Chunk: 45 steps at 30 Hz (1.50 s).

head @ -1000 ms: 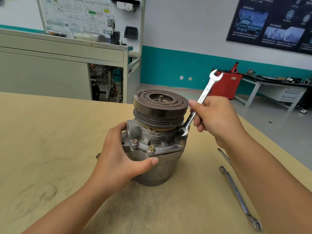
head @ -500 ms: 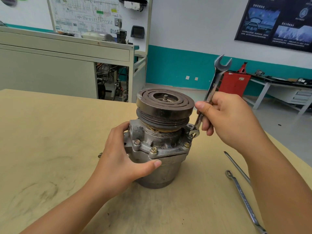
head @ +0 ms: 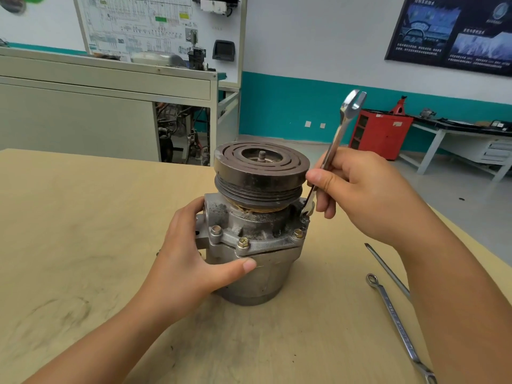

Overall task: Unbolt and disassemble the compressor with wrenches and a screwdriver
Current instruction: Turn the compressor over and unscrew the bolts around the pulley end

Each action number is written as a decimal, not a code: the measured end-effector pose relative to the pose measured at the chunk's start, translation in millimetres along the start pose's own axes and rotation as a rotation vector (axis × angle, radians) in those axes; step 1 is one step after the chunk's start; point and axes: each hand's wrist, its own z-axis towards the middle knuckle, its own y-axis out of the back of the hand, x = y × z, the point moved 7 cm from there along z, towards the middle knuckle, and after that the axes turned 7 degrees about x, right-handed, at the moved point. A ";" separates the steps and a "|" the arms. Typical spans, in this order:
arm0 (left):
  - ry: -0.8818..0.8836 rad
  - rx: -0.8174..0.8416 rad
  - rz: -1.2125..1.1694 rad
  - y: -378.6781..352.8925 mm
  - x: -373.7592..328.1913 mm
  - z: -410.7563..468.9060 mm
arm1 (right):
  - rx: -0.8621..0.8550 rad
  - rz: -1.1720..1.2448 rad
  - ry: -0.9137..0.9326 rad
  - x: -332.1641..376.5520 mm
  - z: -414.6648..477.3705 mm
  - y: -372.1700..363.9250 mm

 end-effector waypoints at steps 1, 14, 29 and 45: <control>0.007 0.011 0.002 0.7 0.0 0.0 | 0.007 -0.007 0.001 -0.4 0.0 -0.1; -0.455 -0.084 0.314 28.2 -154.2 34.1 | 0.013 0.007 0.009 -3.8 -0.6 5.2; -0.274 0.653 0.103 -38.0 -151.8 103.4 | 0.037 0.003 0.093 -1.5 3.1 -2.9; -0.266 0.574 0.179 -38.3 -156.5 104.8 | 0.055 -0.025 0.072 -2.5 3.6 -1.9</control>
